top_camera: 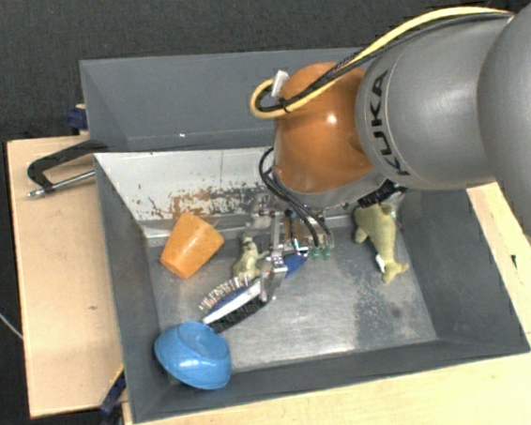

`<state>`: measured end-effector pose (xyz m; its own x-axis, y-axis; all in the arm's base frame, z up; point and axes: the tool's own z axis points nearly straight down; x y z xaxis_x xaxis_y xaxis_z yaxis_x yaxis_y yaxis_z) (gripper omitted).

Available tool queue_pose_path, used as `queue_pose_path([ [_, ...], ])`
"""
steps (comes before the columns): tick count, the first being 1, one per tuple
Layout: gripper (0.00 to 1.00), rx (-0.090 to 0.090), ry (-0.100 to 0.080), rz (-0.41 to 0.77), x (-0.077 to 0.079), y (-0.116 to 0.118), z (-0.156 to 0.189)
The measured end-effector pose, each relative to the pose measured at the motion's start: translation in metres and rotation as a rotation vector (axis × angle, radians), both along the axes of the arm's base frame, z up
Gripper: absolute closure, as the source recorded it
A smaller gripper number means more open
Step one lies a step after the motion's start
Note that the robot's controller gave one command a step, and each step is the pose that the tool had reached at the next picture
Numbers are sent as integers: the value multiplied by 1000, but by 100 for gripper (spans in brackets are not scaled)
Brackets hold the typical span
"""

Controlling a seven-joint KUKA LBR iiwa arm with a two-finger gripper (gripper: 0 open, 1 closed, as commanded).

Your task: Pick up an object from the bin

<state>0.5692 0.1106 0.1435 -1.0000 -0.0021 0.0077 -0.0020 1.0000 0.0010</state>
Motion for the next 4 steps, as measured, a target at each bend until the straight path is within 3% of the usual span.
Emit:
queue_pose_path([
  [1,0,2,-18,16,9,-10,-50],
  [2,100,4,-22,17,10,-9,-47],
  [3,100,3,-21,38,-2,1,60],
  [4,0,1,-13,37,-4,1,55],
])
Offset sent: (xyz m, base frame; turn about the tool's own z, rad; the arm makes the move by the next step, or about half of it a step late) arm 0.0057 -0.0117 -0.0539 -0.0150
